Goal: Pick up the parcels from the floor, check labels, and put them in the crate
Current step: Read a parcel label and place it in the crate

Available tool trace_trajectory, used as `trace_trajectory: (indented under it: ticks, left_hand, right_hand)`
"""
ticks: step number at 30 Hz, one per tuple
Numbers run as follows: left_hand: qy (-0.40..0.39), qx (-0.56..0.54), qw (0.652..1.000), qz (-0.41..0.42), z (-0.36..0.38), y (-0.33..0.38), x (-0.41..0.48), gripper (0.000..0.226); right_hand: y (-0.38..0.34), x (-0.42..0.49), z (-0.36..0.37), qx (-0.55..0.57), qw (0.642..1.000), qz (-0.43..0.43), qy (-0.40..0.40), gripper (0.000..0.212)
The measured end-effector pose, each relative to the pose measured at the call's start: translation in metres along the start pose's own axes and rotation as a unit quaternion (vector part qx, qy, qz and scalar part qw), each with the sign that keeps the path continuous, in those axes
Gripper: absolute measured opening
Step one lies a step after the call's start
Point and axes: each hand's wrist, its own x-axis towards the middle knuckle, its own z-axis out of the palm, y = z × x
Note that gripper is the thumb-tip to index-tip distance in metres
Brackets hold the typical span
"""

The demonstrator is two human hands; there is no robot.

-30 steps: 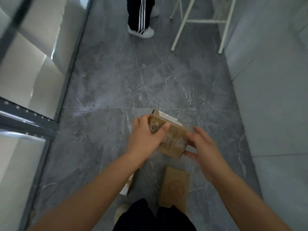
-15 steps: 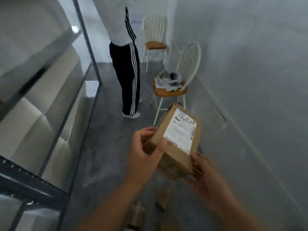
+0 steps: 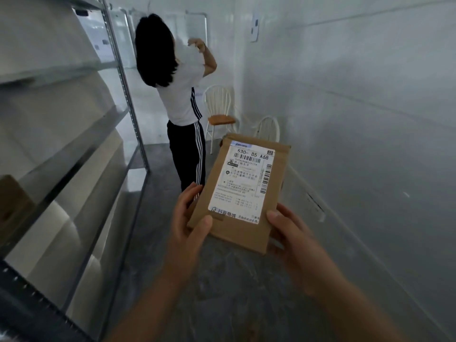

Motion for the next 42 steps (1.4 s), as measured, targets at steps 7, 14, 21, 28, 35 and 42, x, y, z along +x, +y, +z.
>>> trace_trajectory:
  ticks: [7, 14, 21, 28, 35, 42]
  left_hand:
    - [-0.058, -0.051, 0.993, -0.091, -0.001, 0.021, -0.005, 0.076]
    - [0.014, -0.028, 0.994, -0.100, -0.016, 0.065, -0.030, 0.073]
    - [0.206, 0.050, 0.974, -0.080, -0.007, 0.113, -0.119, 0.068]
    - [0.397, 0.152, 0.904, -0.047, 0.027, 0.161, -0.230, 0.069]
    - [0.524, 0.223, 0.822, -0.031, 0.059, 0.214, -0.326, 0.070]
    - [0.598, 0.254, 0.760, 0.004, 0.079, 0.260, -0.410, 0.076]
  right_hand:
    - [-0.018, 0.003, 0.004, -0.022, 0.999, -0.049, -0.009, 0.063]
    - [-0.019, 0.008, 0.022, -0.030, 0.990, -0.054, -0.125, 0.060]
    - [0.000, -0.011, 0.047, -0.036, 0.942, -0.016, -0.333, 0.070]
    - [0.029, -0.084, 0.082, -0.017, 0.858, 0.010, -0.513, 0.058]
    - [0.044, -0.181, 0.109, -0.002, 0.778, 0.072, -0.624, 0.046]
    - [0.054, -0.277, 0.133, 0.040, 0.687, 0.137, -0.713, 0.055]
